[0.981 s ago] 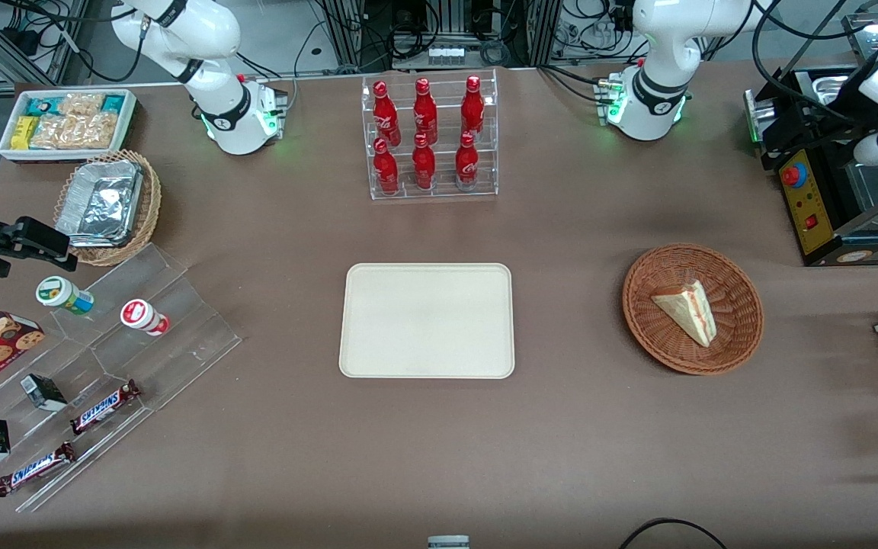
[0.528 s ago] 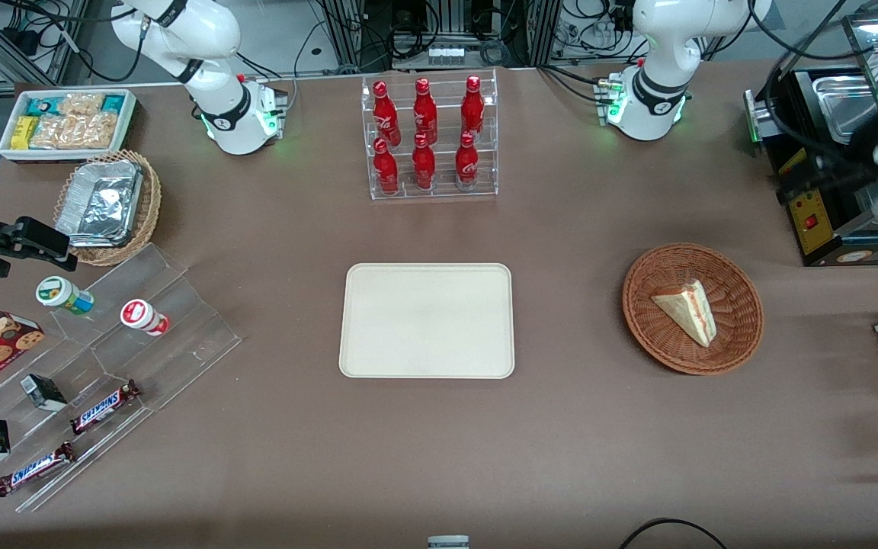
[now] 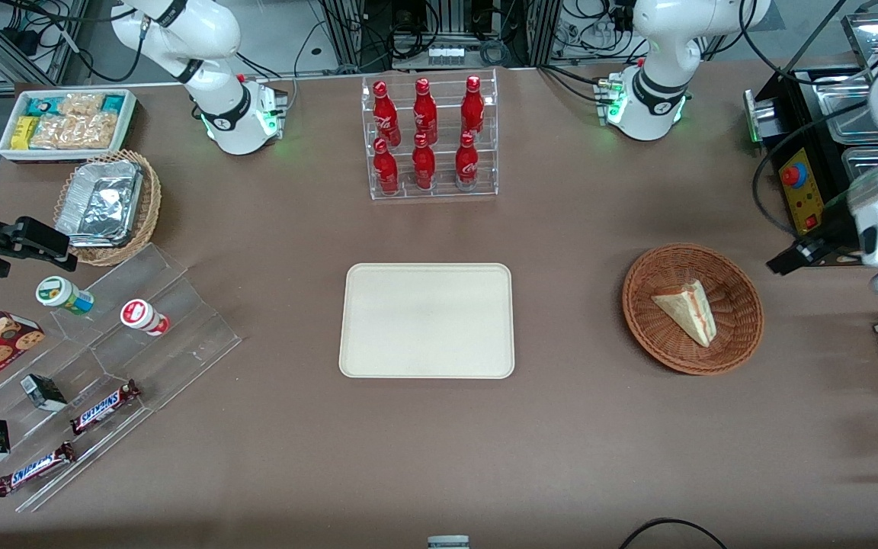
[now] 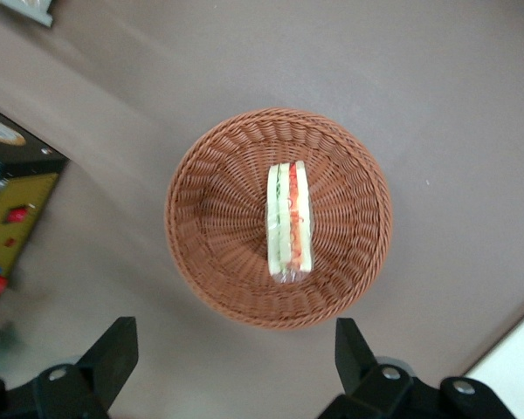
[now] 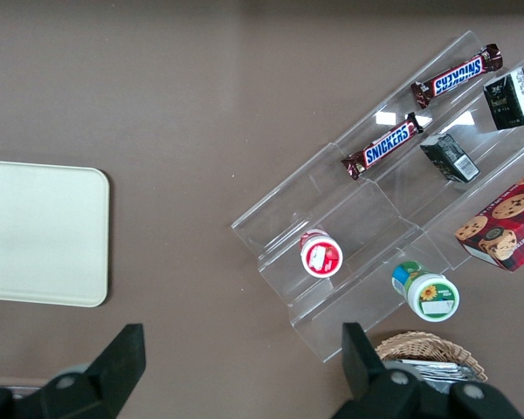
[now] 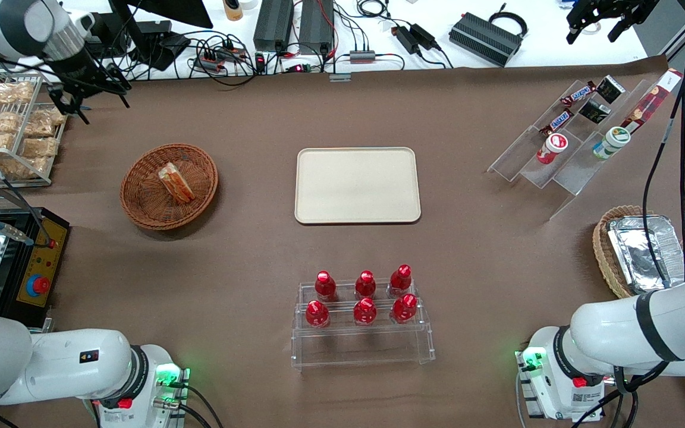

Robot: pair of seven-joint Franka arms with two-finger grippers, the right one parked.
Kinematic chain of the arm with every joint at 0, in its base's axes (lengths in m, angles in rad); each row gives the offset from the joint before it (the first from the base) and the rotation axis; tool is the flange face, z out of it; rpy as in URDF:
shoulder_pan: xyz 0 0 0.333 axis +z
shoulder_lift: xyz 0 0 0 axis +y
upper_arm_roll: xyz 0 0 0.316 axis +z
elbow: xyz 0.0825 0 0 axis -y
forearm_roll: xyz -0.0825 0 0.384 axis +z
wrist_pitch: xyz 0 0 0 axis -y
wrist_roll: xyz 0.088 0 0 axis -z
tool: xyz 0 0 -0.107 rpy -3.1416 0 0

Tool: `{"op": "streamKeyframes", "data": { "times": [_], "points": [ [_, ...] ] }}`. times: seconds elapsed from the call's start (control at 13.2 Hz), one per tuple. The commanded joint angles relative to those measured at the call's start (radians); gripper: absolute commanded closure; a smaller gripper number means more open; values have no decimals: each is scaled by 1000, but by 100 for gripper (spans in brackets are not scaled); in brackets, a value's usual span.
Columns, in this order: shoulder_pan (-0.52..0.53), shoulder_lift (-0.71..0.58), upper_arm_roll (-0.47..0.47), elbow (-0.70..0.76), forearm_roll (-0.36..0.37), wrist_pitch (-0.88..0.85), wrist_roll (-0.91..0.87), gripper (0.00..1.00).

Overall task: Place sandwich from basket to tray
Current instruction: 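Lower the left gripper over the wrapped sandwich in the basket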

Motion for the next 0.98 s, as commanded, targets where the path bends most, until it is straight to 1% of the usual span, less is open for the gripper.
{"op": "streamKeyframes", "data": {
  "times": [0.0, 0.08, 0.15, 0.38, 0.53, 0.68, 0.91],
  "points": [
    [-7, 9, -8, -106, -7, 153, -151, 0],
    [-20, 53, -9, -104, 0, 193, -232, 0],
    [-33, 87, -9, -101, 8, 224, -262, 0],
    [-38, 149, -9, -143, 9, 339, -283, 0],
    [-37, 149, -9, -233, 9, 451, -291, 0],
    [-41, 152, -9, -298, 9, 546, -354, 0],
    [-69, 169, -9, -314, 11, 559, -411, 0]
  ]
}}
